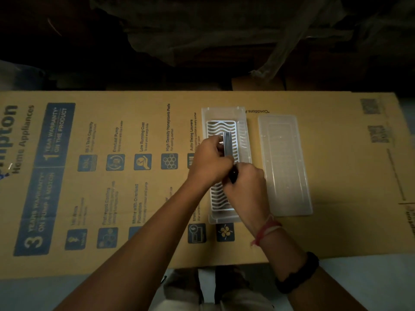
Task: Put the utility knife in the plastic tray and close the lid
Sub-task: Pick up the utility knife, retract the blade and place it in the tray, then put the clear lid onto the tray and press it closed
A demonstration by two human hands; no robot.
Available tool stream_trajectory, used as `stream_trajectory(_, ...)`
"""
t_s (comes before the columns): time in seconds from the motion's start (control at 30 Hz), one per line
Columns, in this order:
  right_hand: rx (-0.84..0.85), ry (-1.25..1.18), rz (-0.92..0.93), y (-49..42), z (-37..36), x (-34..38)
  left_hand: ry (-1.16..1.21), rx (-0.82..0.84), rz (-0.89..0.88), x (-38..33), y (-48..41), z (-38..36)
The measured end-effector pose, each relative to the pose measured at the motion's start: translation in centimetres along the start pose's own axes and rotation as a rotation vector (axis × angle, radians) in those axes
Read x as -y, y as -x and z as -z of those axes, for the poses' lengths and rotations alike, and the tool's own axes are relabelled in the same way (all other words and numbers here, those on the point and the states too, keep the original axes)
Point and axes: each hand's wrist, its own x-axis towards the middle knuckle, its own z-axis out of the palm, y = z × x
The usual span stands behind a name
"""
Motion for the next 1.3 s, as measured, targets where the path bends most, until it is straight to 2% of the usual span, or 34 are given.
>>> stream_trajectory(0.17,0.079,0.043,-0.108,-1.3,-0.7,0.9,-0.024,-0.197,-0.11,1.2,0.4,0.2)
stream_trajectory(0.33,0.101,0.148,-0.087,-2.6,-1.5,1.3,-0.102,-0.335,-0.165,2.7,0.6,1.1)
stream_trajectory(0.57,0.095,0.248,0.003,-2.9,-2.4,1.0,-0.141,-0.353,-0.153,3.4,0.5,1.8)
stream_trajectory(0.77,0.097,0.18,-0.028,-2.4,-1.7,1.0,-0.145,-0.345,-0.154,3.6,0.5,1.8)
stream_trajectory(0.83,0.032,0.162,0.006,-2.2,-0.6,0.6,-0.136,-0.341,-0.155,3.6,0.5,1.9)
stream_trajectory(0.93,-0.18,0.0,0.089,-2.7,2.5,-1.7,-0.127,-0.326,-0.168,3.8,0.4,2.1)
stream_trajectory(1.03,-0.346,-0.03,0.035,-4.0,4.8,-6.6,-0.134,-0.326,-0.159,3.9,0.2,2.2)
stream_trajectory(1.17,-0.154,0.158,-0.22,-4.8,3.2,-10.9,-0.135,-0.326,-0.166,3.6,0.2,1.6)
stream_trajectory(1.3,-0.054,0.328,-0.298,-4.9,2.1,-11.3,-0.158,-0.322,-0.181,3.4,0.3,1.5)
